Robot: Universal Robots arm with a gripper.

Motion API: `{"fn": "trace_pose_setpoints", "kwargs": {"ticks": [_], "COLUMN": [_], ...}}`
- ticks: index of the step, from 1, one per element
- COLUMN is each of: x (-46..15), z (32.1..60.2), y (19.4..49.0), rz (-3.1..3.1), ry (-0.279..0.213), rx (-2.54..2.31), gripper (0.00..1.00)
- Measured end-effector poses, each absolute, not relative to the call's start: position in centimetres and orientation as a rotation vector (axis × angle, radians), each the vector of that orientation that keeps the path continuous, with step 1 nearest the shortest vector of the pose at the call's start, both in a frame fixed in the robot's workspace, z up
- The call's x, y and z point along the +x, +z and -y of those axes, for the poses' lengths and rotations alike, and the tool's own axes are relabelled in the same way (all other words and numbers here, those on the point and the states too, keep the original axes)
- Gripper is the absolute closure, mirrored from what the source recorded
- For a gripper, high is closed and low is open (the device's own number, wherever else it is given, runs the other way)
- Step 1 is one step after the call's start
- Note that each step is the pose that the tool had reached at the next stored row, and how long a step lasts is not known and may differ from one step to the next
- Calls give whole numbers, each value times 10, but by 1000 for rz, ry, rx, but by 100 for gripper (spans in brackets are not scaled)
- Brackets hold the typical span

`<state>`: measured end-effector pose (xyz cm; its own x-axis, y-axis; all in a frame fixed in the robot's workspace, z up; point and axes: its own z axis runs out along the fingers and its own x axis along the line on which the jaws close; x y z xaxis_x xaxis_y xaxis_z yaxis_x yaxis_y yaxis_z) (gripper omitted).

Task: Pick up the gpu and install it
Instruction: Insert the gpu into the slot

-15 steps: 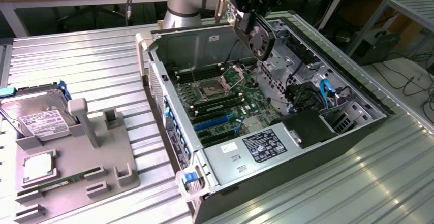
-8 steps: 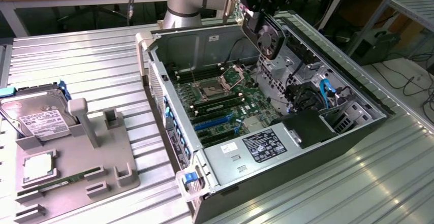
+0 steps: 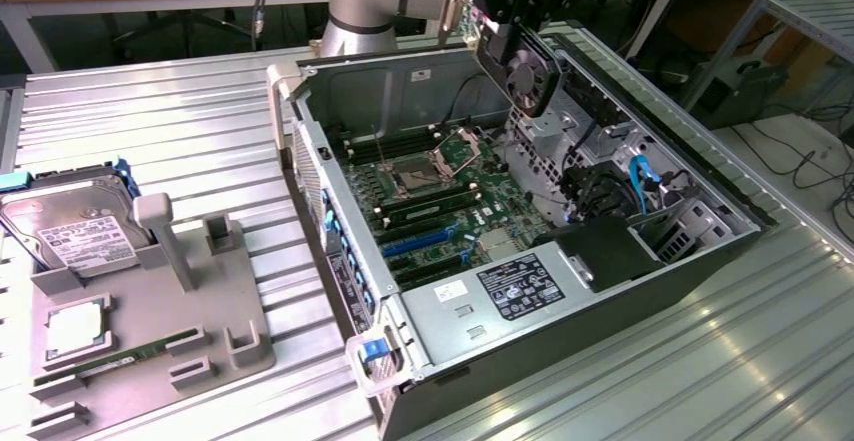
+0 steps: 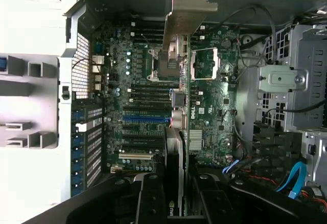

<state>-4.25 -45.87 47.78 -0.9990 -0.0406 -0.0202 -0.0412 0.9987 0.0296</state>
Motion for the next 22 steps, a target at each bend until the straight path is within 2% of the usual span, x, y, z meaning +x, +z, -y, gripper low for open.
{"fn": "trace_pose_setpoints", "kwargs": {"ticks": [22], "x": [-43], "z": [460], "y": [478], "rz": [-3110], "ry": [49], "rx": [-295], "gripper": [73]}}
